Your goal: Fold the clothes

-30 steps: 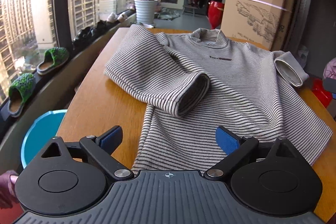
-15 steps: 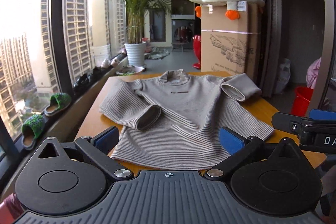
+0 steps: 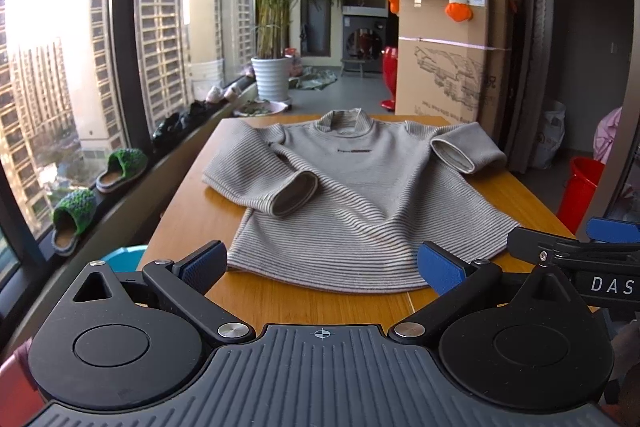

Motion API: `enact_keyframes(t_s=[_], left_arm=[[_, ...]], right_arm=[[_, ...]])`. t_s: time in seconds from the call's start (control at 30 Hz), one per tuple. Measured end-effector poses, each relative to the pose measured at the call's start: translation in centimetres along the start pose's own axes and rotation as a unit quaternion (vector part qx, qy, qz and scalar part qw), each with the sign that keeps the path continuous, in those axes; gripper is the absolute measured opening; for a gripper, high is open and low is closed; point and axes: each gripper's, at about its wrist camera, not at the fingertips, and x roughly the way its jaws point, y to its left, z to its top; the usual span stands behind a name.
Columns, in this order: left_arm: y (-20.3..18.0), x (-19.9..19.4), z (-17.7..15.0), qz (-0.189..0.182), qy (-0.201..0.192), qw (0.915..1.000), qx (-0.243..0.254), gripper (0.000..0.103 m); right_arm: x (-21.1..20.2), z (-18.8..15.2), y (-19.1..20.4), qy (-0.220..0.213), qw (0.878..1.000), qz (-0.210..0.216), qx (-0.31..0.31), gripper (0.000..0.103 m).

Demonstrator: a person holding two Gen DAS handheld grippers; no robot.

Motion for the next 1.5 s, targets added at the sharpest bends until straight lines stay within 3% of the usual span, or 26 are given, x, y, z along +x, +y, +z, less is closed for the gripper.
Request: enact_keyframes(t_s=[0.57, 1.5], left_arm=[[0.6, 1.4, -0.7, 0.003, 0.043, 0.9991, -0.006, 0.103], [0.2, 1.5, -0.8, 0.001, 0.042, 0.9991, -0.008, 0.103]], right_arm=[[1.0, -0.3, -0.1, 0.046, 0.999, 0.004, -0.007, 0.103], [0.5, -0.4, 0.0, 0.04, 0.999, -0.008, -0.023, 0.103]])
